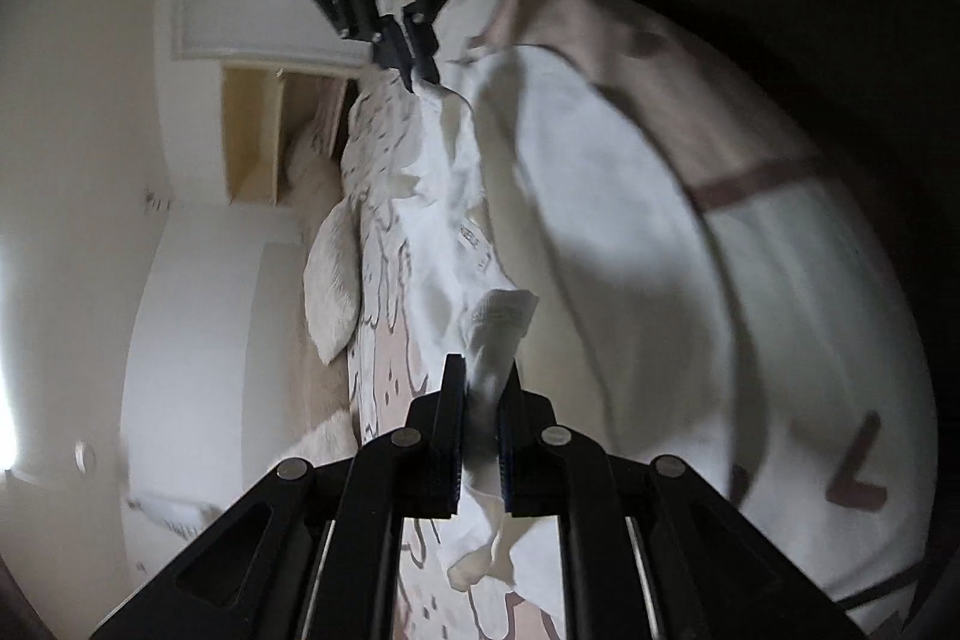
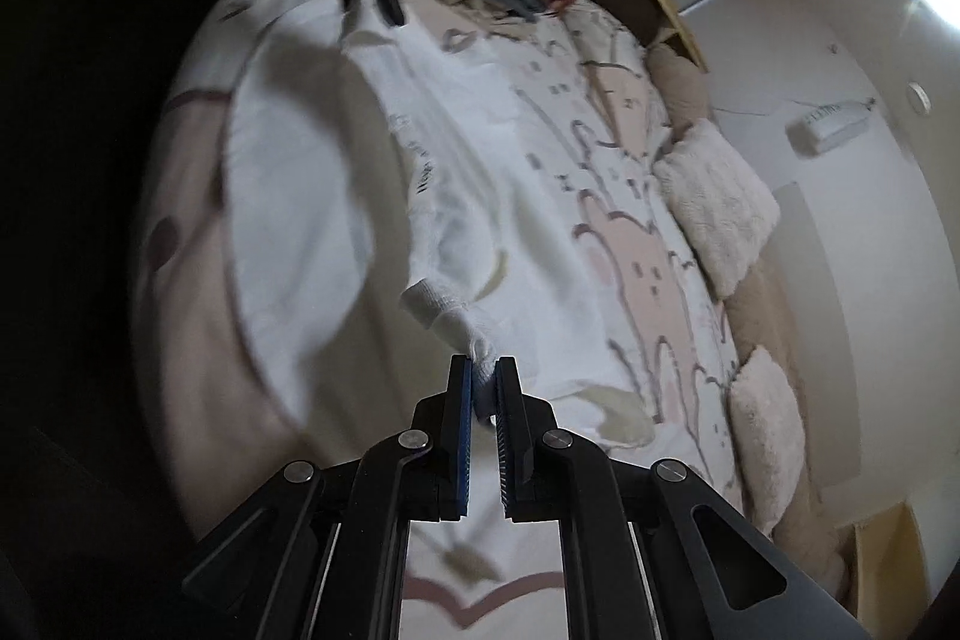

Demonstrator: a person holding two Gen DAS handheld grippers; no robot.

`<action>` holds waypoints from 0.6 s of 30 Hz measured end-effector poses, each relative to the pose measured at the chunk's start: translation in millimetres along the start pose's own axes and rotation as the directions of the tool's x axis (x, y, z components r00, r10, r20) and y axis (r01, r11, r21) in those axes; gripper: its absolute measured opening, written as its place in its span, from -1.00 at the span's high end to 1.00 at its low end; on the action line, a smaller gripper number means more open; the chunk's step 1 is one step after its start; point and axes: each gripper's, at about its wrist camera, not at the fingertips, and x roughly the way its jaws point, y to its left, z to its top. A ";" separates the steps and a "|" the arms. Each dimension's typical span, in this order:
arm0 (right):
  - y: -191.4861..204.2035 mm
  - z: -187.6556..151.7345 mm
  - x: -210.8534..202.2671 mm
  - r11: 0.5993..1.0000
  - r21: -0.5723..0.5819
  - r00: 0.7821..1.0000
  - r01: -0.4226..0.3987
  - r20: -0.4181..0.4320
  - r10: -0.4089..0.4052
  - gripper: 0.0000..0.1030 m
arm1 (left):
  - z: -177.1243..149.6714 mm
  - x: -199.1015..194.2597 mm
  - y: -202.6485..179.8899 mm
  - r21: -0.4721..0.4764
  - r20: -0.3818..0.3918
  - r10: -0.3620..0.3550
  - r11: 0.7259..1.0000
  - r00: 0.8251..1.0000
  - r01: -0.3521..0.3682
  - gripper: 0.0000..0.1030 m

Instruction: Fold clothes

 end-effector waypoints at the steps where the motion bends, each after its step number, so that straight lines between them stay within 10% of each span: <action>1: 6.4 -1.7 -1.7 1.000 -0.022 1.000 0.000 0.001 0.000 0.85 | -2.2 0.0 -0.7 0.013 0.004 0.002 1.000 1.000 -0.002 0.81; 18: 51.6 -13.9 -3.2 0.977 -0.214 1.000 -0.001 -0.029 -0.005 0.85 | 8.5 25.7 -10.0 0.121 -0.018 -0.090 0.988 0.996 0.091 0.66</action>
